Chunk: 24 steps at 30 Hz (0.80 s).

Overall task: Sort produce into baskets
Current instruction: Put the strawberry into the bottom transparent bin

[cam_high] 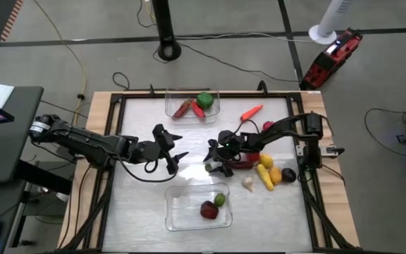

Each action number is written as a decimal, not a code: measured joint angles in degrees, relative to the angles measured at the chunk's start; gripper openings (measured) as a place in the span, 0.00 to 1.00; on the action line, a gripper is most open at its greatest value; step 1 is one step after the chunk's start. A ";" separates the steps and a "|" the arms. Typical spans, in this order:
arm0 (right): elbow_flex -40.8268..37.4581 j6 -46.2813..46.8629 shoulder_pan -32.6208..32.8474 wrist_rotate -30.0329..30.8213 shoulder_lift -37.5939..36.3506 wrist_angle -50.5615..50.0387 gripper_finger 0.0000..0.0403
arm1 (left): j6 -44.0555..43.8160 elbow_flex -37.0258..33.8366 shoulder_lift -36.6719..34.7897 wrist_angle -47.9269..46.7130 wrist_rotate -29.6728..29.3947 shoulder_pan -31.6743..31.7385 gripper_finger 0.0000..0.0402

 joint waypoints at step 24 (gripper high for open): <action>0.00 -0.49 -0.48 2.92 -7.20 -10.60 0.32 | 1.63 0.00 0.00 2.12 2.36 -0.75 0.76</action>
